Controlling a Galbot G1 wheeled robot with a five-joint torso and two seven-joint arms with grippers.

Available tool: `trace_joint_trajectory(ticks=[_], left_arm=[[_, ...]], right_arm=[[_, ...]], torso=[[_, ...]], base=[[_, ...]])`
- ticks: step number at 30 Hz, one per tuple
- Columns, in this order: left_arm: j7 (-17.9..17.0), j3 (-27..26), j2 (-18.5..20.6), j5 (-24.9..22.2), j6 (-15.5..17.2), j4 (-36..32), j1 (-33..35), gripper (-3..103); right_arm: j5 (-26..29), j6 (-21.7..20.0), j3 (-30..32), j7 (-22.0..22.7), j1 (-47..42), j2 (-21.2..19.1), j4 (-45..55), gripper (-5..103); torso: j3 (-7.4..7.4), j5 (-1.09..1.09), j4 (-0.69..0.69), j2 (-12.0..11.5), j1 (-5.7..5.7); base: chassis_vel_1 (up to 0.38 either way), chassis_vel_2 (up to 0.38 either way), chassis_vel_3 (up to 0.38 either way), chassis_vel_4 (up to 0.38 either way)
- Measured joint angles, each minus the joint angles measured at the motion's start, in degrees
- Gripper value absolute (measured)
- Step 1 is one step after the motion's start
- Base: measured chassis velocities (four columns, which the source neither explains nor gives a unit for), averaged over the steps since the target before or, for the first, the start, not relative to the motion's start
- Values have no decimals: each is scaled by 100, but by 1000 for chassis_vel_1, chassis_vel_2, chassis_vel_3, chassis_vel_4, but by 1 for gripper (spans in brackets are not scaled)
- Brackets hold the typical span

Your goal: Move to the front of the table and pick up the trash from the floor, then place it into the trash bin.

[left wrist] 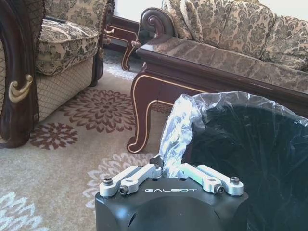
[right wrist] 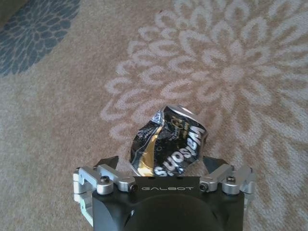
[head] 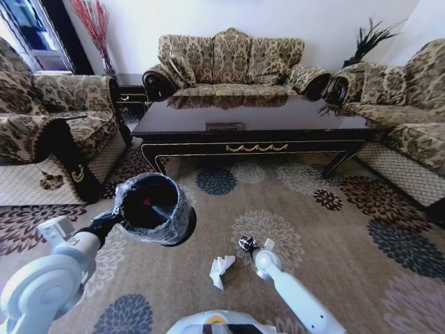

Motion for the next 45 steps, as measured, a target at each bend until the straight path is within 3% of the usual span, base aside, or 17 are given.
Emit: trace_joint_trajectory(ticks=[3, 9, 10, 12, 15, 19, 25, 28, 30, 33, 45], left_arm=[[-2, 46, 5, 4, -1, 16, -23, 4], [-2, 97, 4, 38, -11, 44, -31, 4], [-3, 112, 3, 56, -11, 59, -34, 4], [-3, 115, 5, 60, -11, 66, -37, 4], [-3, 122, 17, 64, -11, 82, -47, 4], [-2, 127, 38, 64, -11, 110, -65, 4], [0, 152, 42, 78, -18, 139, -86, 4], [5, 191, 38, 104, -19, 163, -101, 4], [7, 200, 37, 109, -19, 167, -104, 4], [18, 262, 30, 164, -27, 193, -110, 4], [32, 512, -24, 332, -35, 203, -68, 4]], right_arm=[[-26, 32, 12, -67, 21, -11, -108, 89], [-76, 77, 31, -157, 71, -18, -259, 86], [-102, 95, 47, -192, 98, -1, -322, 79], [-111, 99, 54, -202, 110, 9, -346, 79], [-143, 108, 60, -221, 148, 42, -407, 70], [-206, 109, 37, -247, 172, 49, -440, 49], [-256, 116, -3, -263, 166, -18, -381, 32], [-312, 136, -32, -306, 137, -137, -271, 16], [-326, 138, -38, -316, 127, -165, -246, 16], [-400, 179, -62, -370, 49, -388, -30, 4], [-805, 431, -66, -525, -249, -1291, 1712, 0]], torso=[[0, 0, -1, 0, 0], [0, 0, -1, 0, 0], [0, 0, -1, 0, 0], [0, 0, -1, 0, 0], [0, 0, 0, 0, 0], [0, 0, 0, 0, 0], [0, 0, 0, 0, 0], [0, 0, 0, 0, 0], [0, 0, 0, 0, 0], [0, 1, 0, 0, 0], [0, 0, -1, 0, 0]], base=[[0, 0, 0, 0], [0, 0, 0, 0], [0, 0, 0, 0], [0, 0, 0, 0], [0, 0, 0, 0], [0, 0, 0, 0], [0, 0, 0, 0], [0, 0, 0, 0], [0, 0, 0, 0], [0, 0, 0, 0], [0, 0, 0, 0]])
